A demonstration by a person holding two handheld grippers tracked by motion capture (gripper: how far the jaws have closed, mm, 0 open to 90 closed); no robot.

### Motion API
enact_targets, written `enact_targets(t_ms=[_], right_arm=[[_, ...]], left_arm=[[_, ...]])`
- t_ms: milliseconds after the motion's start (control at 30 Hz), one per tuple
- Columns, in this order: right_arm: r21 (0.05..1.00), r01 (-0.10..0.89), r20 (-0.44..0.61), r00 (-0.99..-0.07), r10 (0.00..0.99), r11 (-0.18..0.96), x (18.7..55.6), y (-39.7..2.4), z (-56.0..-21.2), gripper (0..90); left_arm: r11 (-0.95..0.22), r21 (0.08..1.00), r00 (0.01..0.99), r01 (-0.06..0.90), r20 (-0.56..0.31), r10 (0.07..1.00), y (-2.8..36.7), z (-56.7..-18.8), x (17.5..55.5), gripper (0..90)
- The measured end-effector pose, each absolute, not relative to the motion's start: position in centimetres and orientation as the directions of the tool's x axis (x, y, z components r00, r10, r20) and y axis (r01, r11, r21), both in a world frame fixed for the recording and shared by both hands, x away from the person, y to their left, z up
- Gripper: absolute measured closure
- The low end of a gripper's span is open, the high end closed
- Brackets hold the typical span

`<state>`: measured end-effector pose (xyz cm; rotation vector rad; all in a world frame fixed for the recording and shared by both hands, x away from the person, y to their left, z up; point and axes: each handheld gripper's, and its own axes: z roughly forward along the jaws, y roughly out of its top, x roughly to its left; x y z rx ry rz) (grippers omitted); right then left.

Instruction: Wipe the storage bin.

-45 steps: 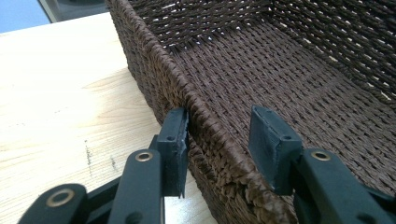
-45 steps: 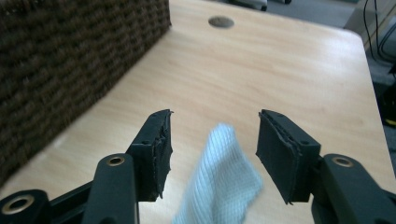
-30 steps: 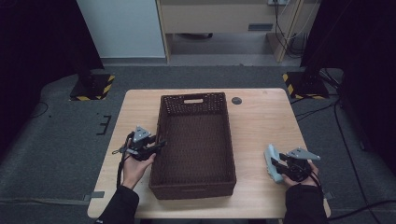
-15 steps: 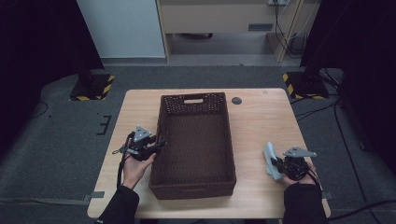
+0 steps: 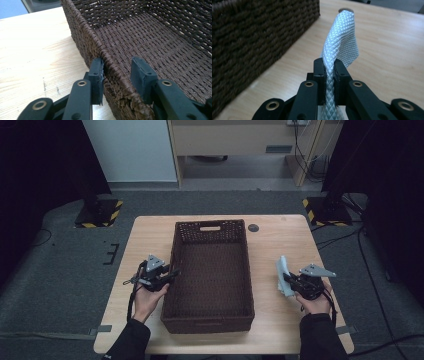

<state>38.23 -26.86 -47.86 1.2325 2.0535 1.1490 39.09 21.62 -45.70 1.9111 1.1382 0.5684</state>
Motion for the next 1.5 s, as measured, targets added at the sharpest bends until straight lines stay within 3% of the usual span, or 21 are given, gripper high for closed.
enact_targets(t_ms=[833,1500], right_arm=[[0.898,0.389,0.022,-0.505,0.863,0.205,45.0,-23.1,-46.0,84.2],[0.925,0.328,0.010,-0.529,0.849,0.194,51.2,-19.6,-46.6,84.6]], left_arm=[[-0.286,0.819,0.515,0.497,-0.013,0.857,19.9,-45.6,38.9,61.9],[-0.277,0.823,0.526,0.496,-0.031,0.850,20.1,-45.7,39.4,61.4]])
